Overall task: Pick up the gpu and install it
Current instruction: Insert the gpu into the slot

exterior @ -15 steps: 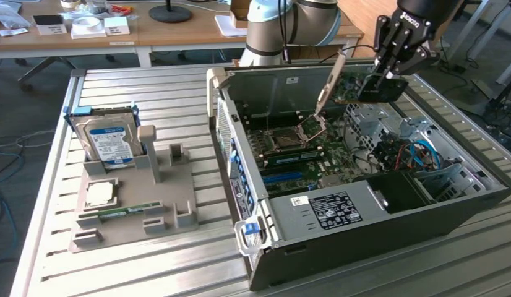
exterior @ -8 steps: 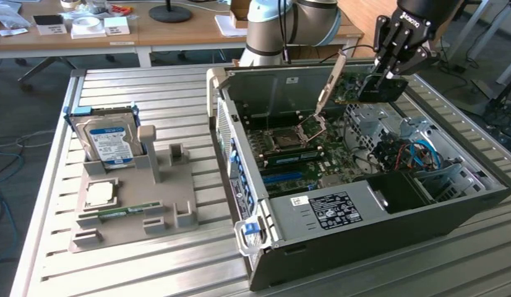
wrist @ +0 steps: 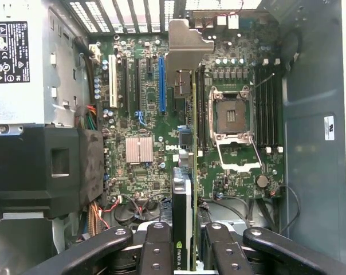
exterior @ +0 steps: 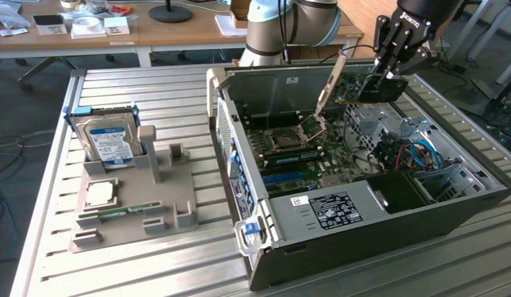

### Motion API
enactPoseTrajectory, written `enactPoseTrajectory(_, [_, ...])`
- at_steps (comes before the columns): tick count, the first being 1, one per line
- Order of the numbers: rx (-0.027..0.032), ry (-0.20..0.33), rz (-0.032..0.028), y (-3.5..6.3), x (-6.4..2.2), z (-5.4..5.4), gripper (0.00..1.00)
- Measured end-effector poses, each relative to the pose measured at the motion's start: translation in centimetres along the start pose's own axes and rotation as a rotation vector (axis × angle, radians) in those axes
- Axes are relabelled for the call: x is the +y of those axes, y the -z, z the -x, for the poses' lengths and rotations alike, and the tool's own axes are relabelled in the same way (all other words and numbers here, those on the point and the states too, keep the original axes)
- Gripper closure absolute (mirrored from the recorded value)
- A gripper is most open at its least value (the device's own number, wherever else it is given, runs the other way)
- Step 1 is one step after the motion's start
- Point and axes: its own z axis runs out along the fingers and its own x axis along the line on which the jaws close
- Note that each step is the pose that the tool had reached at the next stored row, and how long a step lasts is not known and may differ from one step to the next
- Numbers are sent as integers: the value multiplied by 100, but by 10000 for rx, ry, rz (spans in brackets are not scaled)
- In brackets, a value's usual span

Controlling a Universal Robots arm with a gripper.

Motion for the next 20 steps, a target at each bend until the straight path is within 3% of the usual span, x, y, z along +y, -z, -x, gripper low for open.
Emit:
enactPoseTrajectory(5, [-1,7,-9,-2,1,1,73])
enactPoseTrajectory(6, [-4,9,-52,-5,3,3,73])
enactPoseTrajectory(10, [-18,23,-395,-24,26,4,73])
enactPoseTrajectory(14, [-28,32,-619,-40,58,4,73])
enactPoseTrajectory(16, [-32,34,-688,-46,73,4,73])
enactPoseTrajectory(20, [-30,35,-693,-46,75,4,73])
